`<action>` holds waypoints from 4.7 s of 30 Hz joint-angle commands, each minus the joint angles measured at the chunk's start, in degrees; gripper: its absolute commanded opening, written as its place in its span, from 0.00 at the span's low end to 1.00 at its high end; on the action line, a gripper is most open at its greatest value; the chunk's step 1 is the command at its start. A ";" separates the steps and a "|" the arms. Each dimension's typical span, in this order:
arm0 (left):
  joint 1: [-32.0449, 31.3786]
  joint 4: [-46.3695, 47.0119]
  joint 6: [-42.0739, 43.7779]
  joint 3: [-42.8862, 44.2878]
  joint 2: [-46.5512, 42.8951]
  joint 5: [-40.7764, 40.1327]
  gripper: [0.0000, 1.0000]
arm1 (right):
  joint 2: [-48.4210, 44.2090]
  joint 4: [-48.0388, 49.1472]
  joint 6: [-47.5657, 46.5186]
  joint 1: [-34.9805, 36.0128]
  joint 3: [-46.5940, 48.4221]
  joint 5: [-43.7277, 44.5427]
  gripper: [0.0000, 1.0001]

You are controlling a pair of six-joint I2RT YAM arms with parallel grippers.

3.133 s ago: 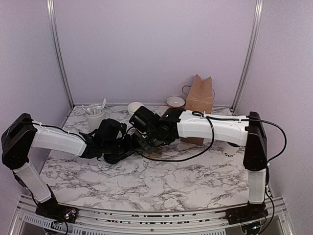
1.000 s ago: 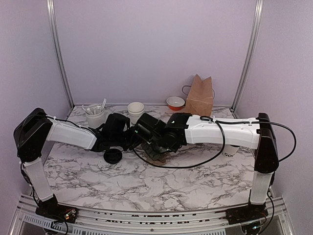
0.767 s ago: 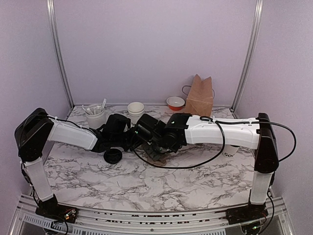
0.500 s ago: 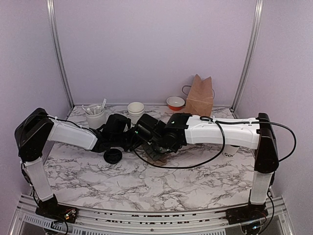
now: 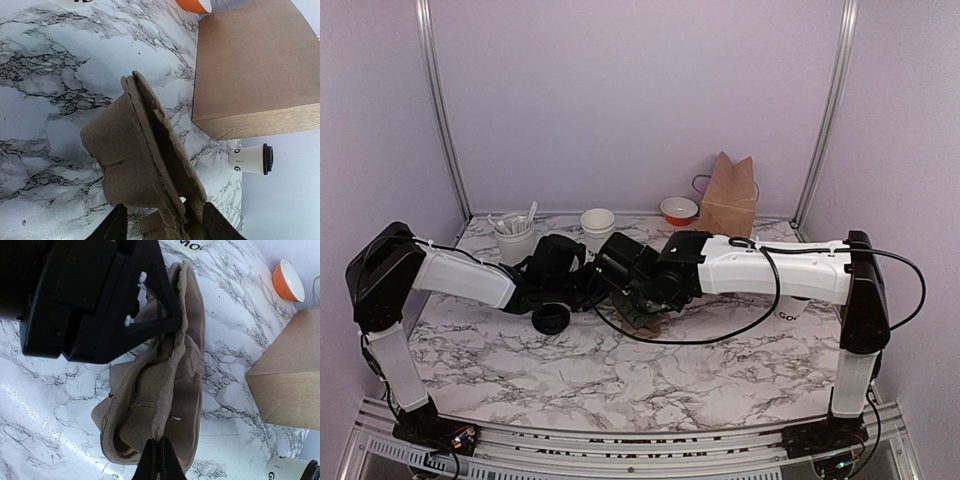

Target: Pack the takeout coffee

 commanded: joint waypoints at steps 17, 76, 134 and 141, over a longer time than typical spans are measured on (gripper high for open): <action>1.32 1.76 -0.97 2.14 3.98 0.76 0.48 | -0.99 0.23 0.53 -0.14 2.20 1.12 0.00; -16.55 -21.76 9.53 -9.17 -13.89 -9.49 0.46 | -17.67 -1.71 13.70 3.81 -21.78 -1.98 0.53; -11.61 -33.00 24.11 19.59 -1.33 -11.16 0.49 | -44.31 37.28 9.51 -53.02 -32.20 -39.82 0.67; -11.60 -37.90 27.26 14.23 -12.65 -10.86 0.51 | -30.73 42.10 9.55 -56.87 -23.57 -42.28 0.67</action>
